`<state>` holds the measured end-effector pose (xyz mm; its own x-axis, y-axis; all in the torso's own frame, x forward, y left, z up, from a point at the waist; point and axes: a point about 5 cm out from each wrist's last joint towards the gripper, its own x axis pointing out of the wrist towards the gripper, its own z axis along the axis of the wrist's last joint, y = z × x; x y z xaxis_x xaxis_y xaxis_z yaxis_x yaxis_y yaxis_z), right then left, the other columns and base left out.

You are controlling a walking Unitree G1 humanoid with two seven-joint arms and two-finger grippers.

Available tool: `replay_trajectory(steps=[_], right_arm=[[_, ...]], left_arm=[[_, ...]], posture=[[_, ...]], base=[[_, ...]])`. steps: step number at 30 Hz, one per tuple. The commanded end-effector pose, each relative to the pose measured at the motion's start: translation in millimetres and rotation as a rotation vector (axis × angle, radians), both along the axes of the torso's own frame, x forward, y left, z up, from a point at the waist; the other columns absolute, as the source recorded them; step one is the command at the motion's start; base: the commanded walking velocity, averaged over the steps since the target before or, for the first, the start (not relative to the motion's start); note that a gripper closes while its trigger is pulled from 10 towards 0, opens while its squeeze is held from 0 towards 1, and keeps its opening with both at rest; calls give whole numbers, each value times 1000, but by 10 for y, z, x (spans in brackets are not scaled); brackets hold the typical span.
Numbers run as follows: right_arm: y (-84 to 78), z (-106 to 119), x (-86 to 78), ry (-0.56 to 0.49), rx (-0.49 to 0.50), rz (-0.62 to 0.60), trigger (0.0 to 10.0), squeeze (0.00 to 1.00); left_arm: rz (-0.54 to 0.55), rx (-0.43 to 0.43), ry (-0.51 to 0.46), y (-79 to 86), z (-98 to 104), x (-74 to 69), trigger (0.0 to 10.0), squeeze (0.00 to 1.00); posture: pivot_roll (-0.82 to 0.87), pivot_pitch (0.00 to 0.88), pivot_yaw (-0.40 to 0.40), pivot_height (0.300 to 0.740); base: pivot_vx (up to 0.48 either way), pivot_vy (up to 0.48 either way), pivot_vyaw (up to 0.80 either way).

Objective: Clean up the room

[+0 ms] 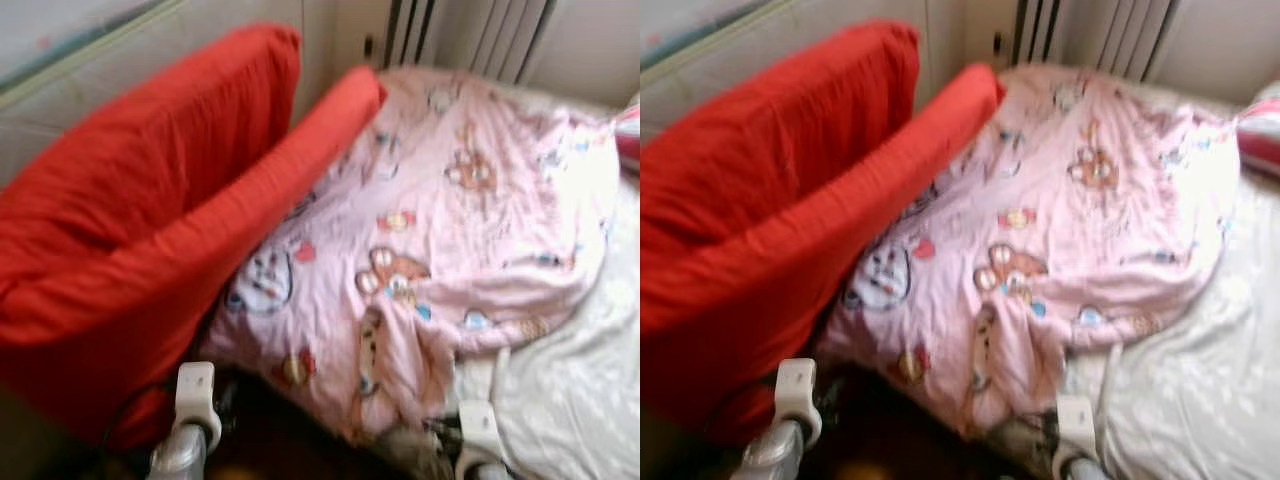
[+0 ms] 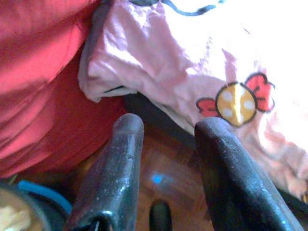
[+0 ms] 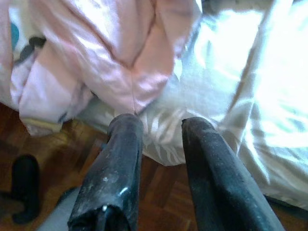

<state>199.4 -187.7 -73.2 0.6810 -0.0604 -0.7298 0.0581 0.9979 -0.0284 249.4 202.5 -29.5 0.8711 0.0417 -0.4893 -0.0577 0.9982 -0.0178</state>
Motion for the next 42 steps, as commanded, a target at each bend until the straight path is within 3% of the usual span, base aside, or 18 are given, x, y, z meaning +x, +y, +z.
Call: replay_trajectory(steps=[1, 9, 14, 21, 35, 42], right_arm=[[64, -26, -30, 14, 21, 0, 10000, 0], [85, 18, 46, -24, 38, -6, 10000, 0], [111, 140, 232, -115, 56, -11, 10000, 0], [138, 226, 359, -166, 55, -2, 10000, 0], [143, 263, 406, -192, 38, -29, 10000, 0], [160, 287, 441, -206, 41, -31, 10000, 0]], left_arm=[[16, 14, 39, 73, -62, -88, 10000, 0], [13, 17, 28, 61, -44, -66, 10000, 0], [0, 14, 2, 29, -9, -24, 10000, 0], [-9, 13, -15, 3, 18, 12, 10000, 0], [-52, 46, -35, -23, 48, 39, 10000, 0], [-69, 55, -38, -35, 54, 42, 10000, 0]], posture=[[15, 181, -10, 740], [13, 189, -12, 740], [11, 194, -10, 740], [10, 197, -10, 740], [14, 201, -13, 671], [17, 198, -9, 671]], base=[[277, 0, 0], [0, 0, 0], [0, 0, 0], [0, 0, 0], [0, 0, 0], [0, 0, 0]])
